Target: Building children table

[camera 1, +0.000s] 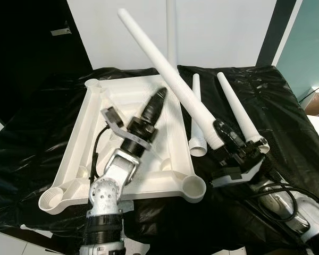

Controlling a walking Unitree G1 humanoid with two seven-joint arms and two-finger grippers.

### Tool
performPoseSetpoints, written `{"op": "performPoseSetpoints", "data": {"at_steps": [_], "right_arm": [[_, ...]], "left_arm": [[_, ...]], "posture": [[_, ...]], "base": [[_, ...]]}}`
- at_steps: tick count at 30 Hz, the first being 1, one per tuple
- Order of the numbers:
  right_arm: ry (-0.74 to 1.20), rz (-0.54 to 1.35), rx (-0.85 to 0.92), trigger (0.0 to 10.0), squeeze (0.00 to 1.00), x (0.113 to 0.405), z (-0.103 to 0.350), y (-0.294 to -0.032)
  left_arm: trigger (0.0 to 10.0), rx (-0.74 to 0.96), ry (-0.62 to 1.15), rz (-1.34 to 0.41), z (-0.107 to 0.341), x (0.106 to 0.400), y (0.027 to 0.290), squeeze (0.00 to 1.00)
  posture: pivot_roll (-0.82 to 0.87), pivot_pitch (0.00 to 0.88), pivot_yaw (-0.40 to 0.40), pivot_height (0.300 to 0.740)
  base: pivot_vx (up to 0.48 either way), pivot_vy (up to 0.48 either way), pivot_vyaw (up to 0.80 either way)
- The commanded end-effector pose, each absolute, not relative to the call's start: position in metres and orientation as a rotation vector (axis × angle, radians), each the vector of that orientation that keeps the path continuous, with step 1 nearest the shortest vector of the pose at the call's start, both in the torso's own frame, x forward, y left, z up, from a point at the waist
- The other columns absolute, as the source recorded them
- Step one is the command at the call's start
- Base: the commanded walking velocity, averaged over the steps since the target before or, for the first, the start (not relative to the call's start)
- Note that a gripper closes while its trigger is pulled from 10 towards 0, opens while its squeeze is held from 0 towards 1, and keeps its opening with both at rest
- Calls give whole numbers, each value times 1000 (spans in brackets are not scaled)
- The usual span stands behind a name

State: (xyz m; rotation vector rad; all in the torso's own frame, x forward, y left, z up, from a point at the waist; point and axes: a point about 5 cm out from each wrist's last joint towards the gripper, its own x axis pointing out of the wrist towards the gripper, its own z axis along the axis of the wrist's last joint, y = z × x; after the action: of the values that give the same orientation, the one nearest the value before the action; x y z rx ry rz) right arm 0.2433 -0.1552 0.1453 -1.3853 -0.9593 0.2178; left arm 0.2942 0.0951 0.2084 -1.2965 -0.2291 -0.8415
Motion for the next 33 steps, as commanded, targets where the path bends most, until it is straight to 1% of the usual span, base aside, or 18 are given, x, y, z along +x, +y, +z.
{"op": "performPoseSetpoints", "data": {"at_steps": [1, 3, 5, 7, 9, 14, 15, 18, 19, 20, 21, 23, 25, 26, 27, 28, 29, 33], "right_arm": [[-1030, 235, -1383, 10000, 0, 240, 146, -153], [-1030, 235, -1383, 10000, 0, 240, 146, -153], [-1084, 227, -1393, 10000, 0, 239, 152, -152], [-1084, 227, -1393, 10000, 0, 239, 152, -152], [-1136, 203, -1372, 10000, 0, 237, 165, -150], [-1125, 182, -1308, 10000, 0, 237, 176, -151], [-1136, 212, -1293, 10000, 0, 236, 177, -148], [-1143, 260, -1275, 10000, 0, 233, 175, -146], [-1117, 335, -1247, 10000, 0, 230, 168, -144], [-1082, 421, -1238, 7137, 0, 227, 156, -143], [-1050, 477, -1231, 5059, 0, 225, 146, -144], [-1015, 517, -1229, 4980, 0, 223, 136, -146], [-986, 543, -1232, 5137, 0, 221, 129, -147], [-955, 554, -1230, 6510, 0, 220, 123, -149], [-928, 565, -1232, 9216, 0, 220, 118, -150], [-928, 565, -1232, 9216, 0, 220, 118, -150], [-914, 570, -1233, 10000, 0, 220, 116, -150], [-905, 580, -1229, 10000, 0, 220, 116, -150]], "left_arm": [[10000, -1292, -328, -1014, 213, 290, 95, 0], [10000, -1292, -328, -1014, 213, 290, 95, 0], [10000, -1216, -232, -1017, 203, 293, 88, 0], [10000, -1216, -232, -1017, 203, 293, 88, 0], [10000, -1166, -154, -998, 190, 292, 82, 0], [10000, -1125, -114, -983, 183, 293, 79, 0], [10000, -1120, -111, -991, 184, 293, 78, 55], [10000, -1113, -112, -1001, 186, 293, 77, 55], [10000, -1115, -116, -1008, 188, 295, 76, 55], [10000, -1116, -128, -1009, 191, 296, 76, 59], [10000, -1122, -140, -1006, 194, 298, 77, 55], [10000, -1136, -156, -1001, 197, 300, 78, 55], [10000, -1152, -172, -997, 200, 301, 80, 55], [10000, -1170, -190, -993, 203, 301, 83, 55], [10000, -1190, -202, -992, 205, 301, 85, 47], [10000, -1190, -202, -992, 205, 301, 85, 47], [10000, -1199, -210, -992, 206, 301, 86, 47], [10000, -1191, -210, -1005, 207, 299, 87, 43]], "posture": [[-27, 0, 73, 740], [-27, 0, 73, 740], [-35, 0, 79, 740], [-35, 0, 79, 740], [-46, 0, 84, 740], [-44, 0, 82, 740], [-43, 0, 80, 740], [-42, 0, 79, 740], [-40, 0, 77, 740], [-36, 0, 73, 740], [-36, 0, 73, 740], [-33, 0, 72, 740], [-33, 0, 72, 740], [-31, 0, 74, 740], [-31, 0, 75, 740], [-31, 0, 75, 740], [-32, 0, 76, 740], [-30, 0, 78, 740]], "base": [[0, 0, 0], [0, 0, 0], [0, 0, 0], [0, 0, 0], [0, 0, 0], [0, 0, 0], [0, 0, 0], [0, 0, 0], [0, 0, 0], [0, 0, 0], [0, 0, 0], [0, 0, 0], [0, 0, 0], [0, 0, 0], [0, 0, 0], [0, 0, 0], [0, 0, 0], [0, 0, 0]]}}
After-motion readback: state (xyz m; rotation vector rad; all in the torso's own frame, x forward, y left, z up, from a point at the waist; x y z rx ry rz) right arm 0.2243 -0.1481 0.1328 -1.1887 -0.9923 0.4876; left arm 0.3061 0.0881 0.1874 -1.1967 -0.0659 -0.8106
